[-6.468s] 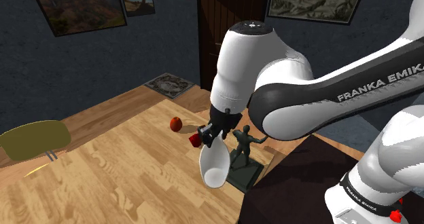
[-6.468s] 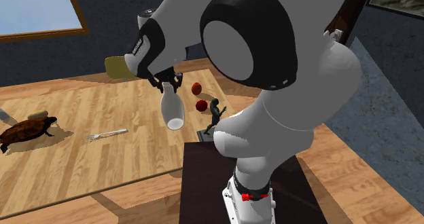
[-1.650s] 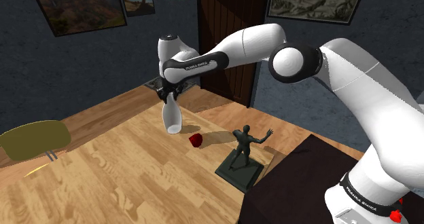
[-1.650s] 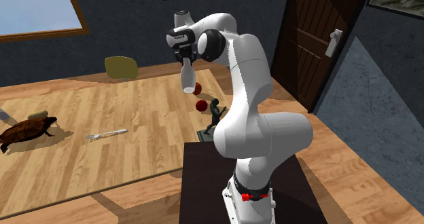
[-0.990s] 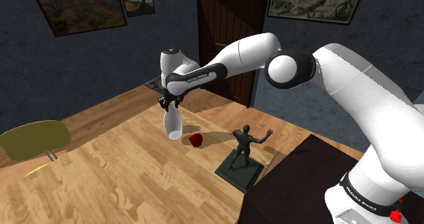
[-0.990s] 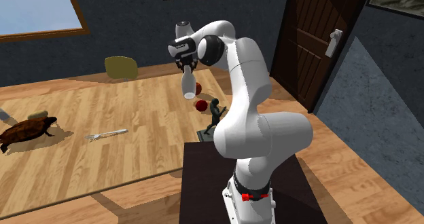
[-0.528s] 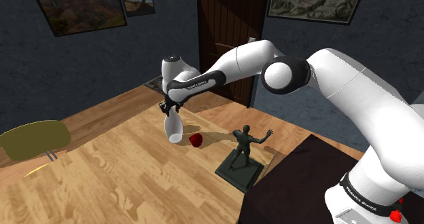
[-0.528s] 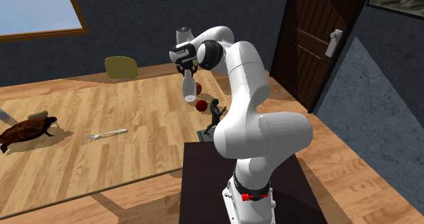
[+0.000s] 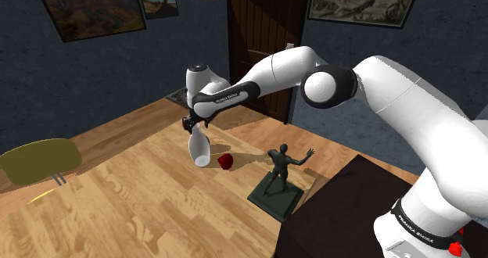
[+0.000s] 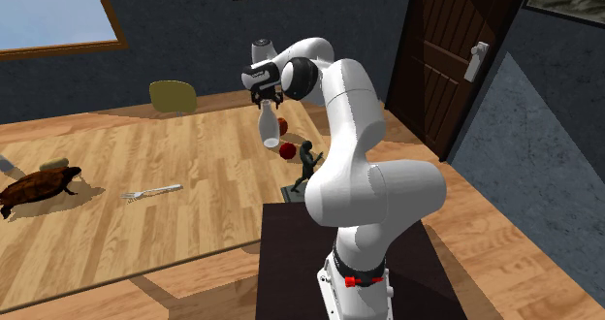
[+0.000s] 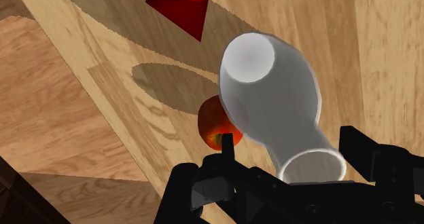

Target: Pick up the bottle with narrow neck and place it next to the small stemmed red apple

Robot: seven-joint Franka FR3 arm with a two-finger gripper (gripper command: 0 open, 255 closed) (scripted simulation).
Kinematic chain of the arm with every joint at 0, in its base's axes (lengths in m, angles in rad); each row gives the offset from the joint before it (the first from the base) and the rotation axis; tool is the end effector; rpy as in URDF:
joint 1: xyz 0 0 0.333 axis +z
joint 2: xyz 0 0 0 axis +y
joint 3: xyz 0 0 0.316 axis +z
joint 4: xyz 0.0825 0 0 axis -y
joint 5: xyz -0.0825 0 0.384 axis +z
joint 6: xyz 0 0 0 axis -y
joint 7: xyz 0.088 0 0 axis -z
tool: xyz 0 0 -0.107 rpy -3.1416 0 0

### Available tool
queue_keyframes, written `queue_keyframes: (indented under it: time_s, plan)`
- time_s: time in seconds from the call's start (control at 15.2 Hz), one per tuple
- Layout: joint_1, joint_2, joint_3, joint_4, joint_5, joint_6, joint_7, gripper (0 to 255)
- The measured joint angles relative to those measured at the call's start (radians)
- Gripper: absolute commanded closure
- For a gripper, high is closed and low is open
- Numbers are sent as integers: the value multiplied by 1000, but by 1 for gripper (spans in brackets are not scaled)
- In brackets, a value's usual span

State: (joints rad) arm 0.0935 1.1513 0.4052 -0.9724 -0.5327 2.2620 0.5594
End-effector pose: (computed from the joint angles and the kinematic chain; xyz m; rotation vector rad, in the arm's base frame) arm 0.7626 0.2486 0.1947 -3.1014 0.0400 -0.3555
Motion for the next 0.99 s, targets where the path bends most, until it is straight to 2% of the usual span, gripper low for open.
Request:
queue_keyframes:
  time_s: [0.26, 0.59, 0.99]
  plan:
    - [0, 0, 0, 0, 0, 0, 0, 0]
    - [-30, -122, 20, -118, 7, -12, 17, 0]
    - [-33, -134, 23, -126, 9, -17, 17, 0]
